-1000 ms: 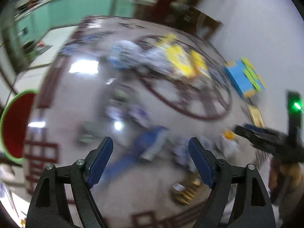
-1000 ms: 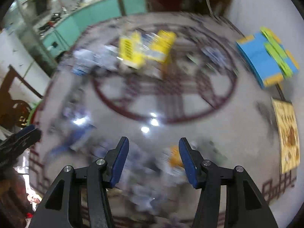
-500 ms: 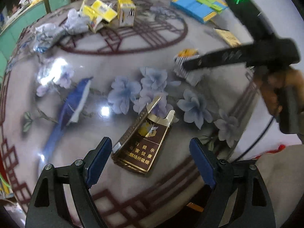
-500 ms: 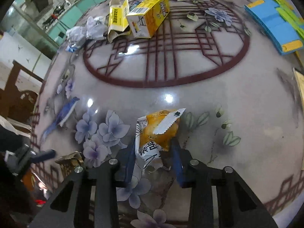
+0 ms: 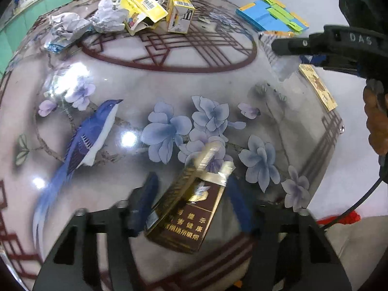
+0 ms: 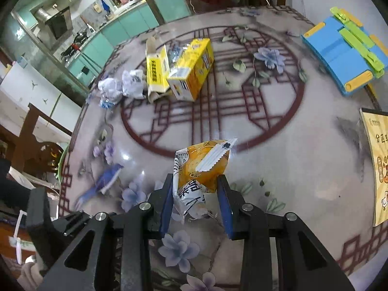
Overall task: Collect trash
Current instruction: 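Grasp brown cigarette pack with left tool while right tool grasps orange snack wrapper, then carry pack and wrapper to the red bucket and open both tools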
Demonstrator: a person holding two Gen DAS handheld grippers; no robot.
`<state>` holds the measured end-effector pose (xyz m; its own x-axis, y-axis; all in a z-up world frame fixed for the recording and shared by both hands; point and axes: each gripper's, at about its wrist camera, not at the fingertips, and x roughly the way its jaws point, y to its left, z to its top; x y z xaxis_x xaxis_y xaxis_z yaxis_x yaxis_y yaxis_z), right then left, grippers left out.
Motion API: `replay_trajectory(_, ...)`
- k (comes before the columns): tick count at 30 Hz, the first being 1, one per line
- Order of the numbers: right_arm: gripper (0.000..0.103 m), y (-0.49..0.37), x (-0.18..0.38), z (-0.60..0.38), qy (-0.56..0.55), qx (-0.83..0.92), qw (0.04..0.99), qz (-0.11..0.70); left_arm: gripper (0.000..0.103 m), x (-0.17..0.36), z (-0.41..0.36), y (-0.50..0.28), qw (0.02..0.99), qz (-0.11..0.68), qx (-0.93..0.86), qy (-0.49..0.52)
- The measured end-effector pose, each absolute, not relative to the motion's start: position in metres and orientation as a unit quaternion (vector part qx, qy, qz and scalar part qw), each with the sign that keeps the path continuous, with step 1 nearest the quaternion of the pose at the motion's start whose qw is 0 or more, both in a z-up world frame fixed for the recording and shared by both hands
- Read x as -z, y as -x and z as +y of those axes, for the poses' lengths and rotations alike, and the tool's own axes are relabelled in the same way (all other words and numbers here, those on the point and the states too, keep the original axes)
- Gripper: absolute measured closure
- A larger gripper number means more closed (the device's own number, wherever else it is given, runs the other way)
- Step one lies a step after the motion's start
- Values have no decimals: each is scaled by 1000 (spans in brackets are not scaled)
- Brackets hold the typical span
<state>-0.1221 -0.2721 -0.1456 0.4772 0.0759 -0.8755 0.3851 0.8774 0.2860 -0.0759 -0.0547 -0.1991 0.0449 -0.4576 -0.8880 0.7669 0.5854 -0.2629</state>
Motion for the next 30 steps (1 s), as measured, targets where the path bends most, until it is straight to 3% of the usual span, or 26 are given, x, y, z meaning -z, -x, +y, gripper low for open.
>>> replay_trajectory(3, 71, 117, 139, -268, -226, 94, 832, 498, 67, 198, -54, 67, 705, 543, 438, -127)
replay_trajectory(7, 71, 108, 132, -259, -223, 93, 835, 493, 70, 184, -43, 54, 722, 528, 432, -113)
replay_trajectory(21, 71, 42, 84, -195, -189, 64, 869, 453, 70, 107, 28, -32, 803, 462, 374, -30)
replay_trajectory(30, 71, -11, 79, -124, -158, 24, 876, 455, 70, 106, 92, -77, 821, 484, 302, 3)
